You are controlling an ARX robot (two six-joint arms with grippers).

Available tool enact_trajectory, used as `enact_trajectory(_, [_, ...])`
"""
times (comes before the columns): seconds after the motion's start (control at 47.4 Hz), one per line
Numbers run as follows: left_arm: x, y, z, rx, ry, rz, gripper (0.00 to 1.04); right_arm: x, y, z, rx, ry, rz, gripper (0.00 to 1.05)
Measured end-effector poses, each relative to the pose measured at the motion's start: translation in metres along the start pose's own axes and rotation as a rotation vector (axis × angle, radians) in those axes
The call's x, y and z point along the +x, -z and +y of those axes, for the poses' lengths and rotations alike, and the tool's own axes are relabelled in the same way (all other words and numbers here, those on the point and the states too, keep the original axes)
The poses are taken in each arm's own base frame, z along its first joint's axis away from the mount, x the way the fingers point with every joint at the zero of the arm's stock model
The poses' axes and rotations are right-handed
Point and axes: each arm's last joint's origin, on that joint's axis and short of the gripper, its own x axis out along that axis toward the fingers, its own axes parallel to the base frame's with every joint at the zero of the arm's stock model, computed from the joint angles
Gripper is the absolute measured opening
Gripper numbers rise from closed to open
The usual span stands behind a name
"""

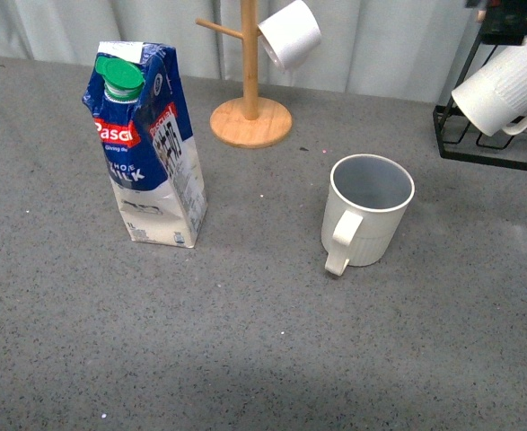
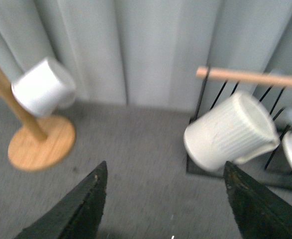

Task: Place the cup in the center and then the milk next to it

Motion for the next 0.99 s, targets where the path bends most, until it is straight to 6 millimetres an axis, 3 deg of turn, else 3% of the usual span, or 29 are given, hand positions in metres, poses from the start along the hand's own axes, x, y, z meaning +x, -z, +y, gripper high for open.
enact_trajectory(0.148, [0.000, 0.000, 0.000, 0.000, 0.000, 0.000, 0.98, -0.042, 0.002, -0.021, -0.004, 0.012, -0.264, 0.42])
enact_trajectory(0.253, [0.000, 0.000, 0.000, 0.000, 0.000, 0.000, 0.98, -0.061, 0.008, -0.028, -0.012, 0.011, -0.283, 0.28])
enact_trajectory(0.401, [0.000, 0.000, 0.000, 0.000, 0.000, 0.000, 0.98, -0.088, 0.031, -0.039, -0.029, 0.009, -0.245, 0.01])
enact_trajectory(0.591, [0.000, 0.000, 0.000, 0.000, 0.000, 0.000, 0.98, -0.117, 0.043, -0.049, -0.026, 0.014, -0.258, 0.01])
enact_trajectory(0.993, [0.000, 0.000, 0.000, 0.000, 0.000, 0.000, 0.98, -0.151, 0.068, -0.064, -0.025, 0.015, -0.245, 0.01])
